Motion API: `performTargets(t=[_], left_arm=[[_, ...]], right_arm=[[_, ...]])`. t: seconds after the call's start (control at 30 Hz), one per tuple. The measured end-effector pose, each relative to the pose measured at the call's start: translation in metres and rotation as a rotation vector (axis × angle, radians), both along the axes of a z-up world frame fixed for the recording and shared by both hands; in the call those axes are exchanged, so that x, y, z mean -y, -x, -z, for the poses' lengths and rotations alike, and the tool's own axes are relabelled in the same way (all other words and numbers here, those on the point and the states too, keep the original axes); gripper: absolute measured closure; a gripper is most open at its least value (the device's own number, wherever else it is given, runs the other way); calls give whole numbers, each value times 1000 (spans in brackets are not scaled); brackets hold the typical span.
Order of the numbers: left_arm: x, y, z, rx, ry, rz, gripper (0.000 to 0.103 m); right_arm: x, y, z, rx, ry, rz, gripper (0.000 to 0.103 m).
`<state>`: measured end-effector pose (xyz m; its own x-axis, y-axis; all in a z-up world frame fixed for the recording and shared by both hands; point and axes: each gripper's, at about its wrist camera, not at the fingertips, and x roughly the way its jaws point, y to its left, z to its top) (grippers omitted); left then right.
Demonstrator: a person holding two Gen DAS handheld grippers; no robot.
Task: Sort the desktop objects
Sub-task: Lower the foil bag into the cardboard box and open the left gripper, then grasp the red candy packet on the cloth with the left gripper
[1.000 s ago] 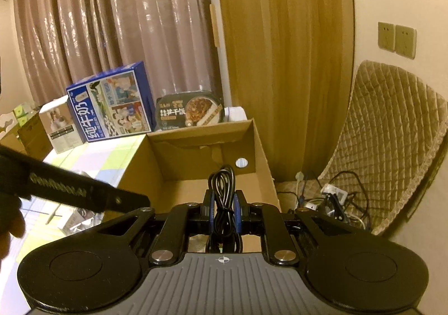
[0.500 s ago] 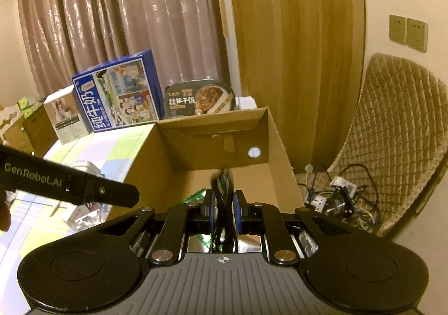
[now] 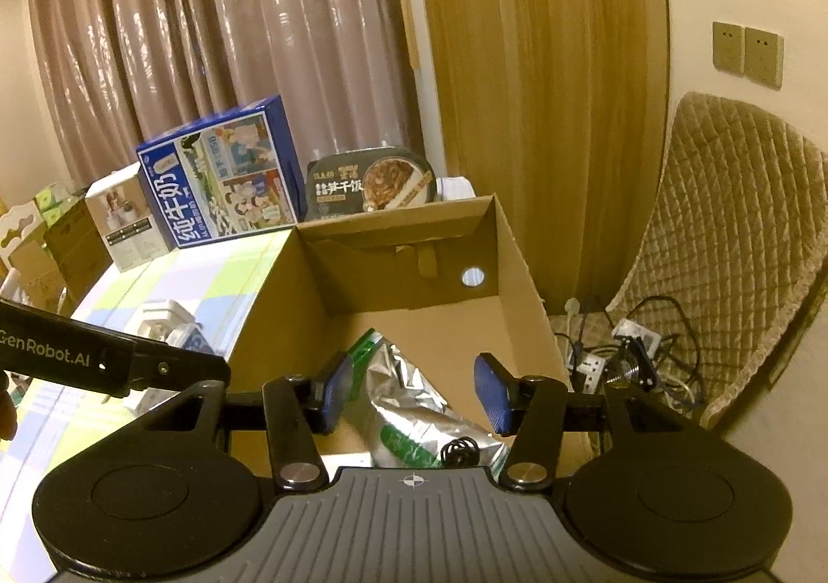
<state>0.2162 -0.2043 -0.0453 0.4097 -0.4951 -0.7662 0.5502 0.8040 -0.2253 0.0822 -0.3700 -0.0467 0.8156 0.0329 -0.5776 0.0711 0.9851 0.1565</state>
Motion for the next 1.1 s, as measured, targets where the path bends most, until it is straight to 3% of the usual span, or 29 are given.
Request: performTargets(t=[0.23,0.37,0.53,0.73,1.1], left_arm=[[-24,15,-3,13,2,-23,35],[-42,28,-4,32,-5,-38,29],[-74,45,-4,46,-5,-76,22],[-127,74,0,105,-41,-154,11],[-234,120,27,108,-105,-338,2]], right_arm=[[-12,19,-10,-6,-12,2,48],[-27,28,-15,-7,-2,-21,34],[-51,41,-20,-6,-2,-60,27],[-87,55,-21,-4,-21,-112,16],[-161,87,-4,-41,-47,-284,5]])
